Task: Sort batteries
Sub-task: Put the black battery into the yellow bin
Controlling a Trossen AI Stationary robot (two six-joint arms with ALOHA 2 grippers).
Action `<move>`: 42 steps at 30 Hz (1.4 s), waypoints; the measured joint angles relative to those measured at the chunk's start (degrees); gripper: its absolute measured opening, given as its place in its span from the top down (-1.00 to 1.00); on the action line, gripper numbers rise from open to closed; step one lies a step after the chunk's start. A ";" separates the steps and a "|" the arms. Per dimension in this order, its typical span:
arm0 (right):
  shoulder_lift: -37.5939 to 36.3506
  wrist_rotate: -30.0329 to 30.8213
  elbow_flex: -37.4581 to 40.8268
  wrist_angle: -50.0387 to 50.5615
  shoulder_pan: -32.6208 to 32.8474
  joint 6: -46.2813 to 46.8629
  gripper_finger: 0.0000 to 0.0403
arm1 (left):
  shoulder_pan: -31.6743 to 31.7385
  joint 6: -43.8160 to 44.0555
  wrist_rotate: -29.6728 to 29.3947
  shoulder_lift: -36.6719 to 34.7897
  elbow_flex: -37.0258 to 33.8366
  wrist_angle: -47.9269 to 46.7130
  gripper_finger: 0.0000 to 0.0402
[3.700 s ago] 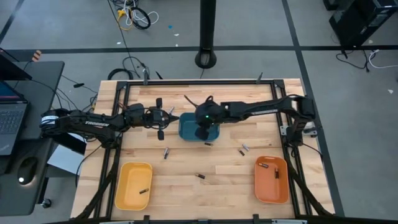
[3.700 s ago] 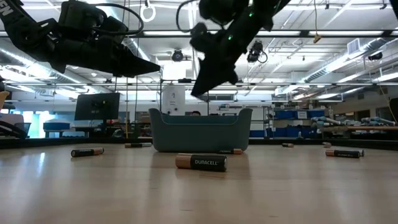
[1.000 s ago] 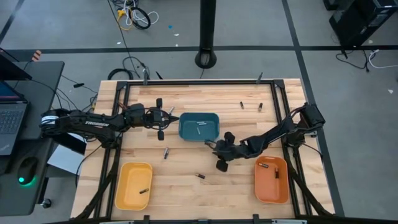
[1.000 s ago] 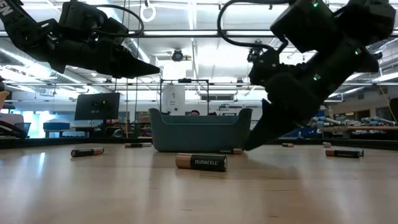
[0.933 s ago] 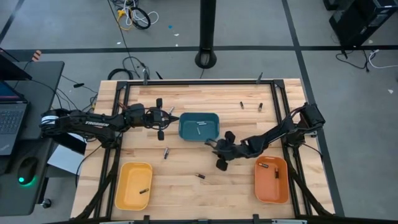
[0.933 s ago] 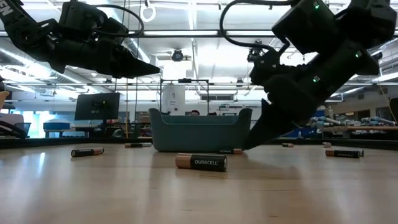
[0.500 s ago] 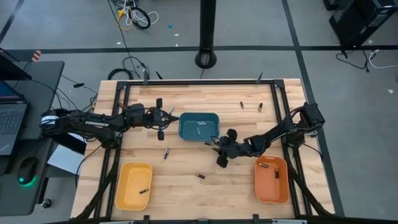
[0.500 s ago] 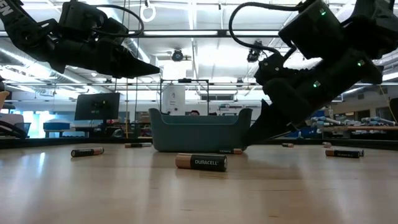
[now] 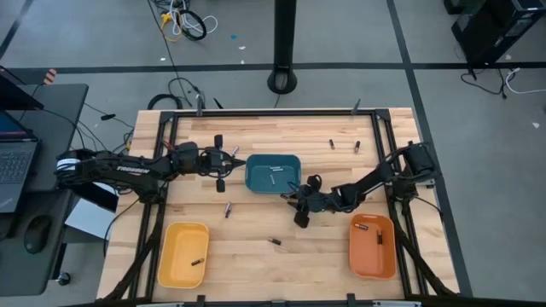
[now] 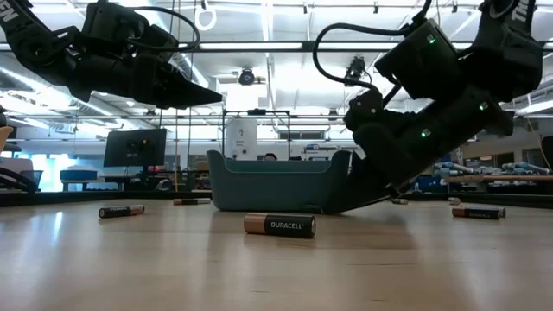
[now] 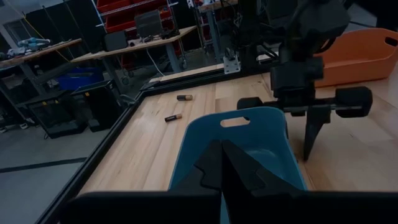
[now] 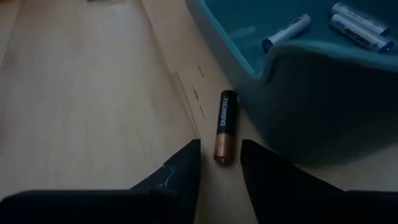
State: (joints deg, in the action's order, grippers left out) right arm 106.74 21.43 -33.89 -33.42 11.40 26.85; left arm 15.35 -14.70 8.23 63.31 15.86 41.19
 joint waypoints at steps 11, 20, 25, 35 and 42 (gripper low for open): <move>0.06 0.52 -0.07 0.89 -0.05 0.62 0.76 | 0.02 -0.02 0.00 0.00 0.00 -0.06 0.97; -0.81 -1.48 -0.17 3.14 -0.05 2.14 0.78 | 0.02 -0.04 0.00 0.00 0.00 -0.04 0.97; -3.06 -3.52 0.08 4.92 0.16 2.05 0.81 | 0.02 -0.04 0.00 0.00 0.00 -0.05 0.97; -6.37 -5.11 0.15 7.39 0.63 1.70 0.81 | 0.02 0.26 4.70 0.00 0.00 -0.09 0.97; -8.44 -4.82 0.13 6.99 1.13 1.62 0.81 | -2.33 0.04 14.80 0.02 1.54 -4.64 0.97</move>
State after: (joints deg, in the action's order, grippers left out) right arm 98.29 16.61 -33.76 -26.44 12.53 28.47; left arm 13.03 -14.65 23.03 63.33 17.39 36.55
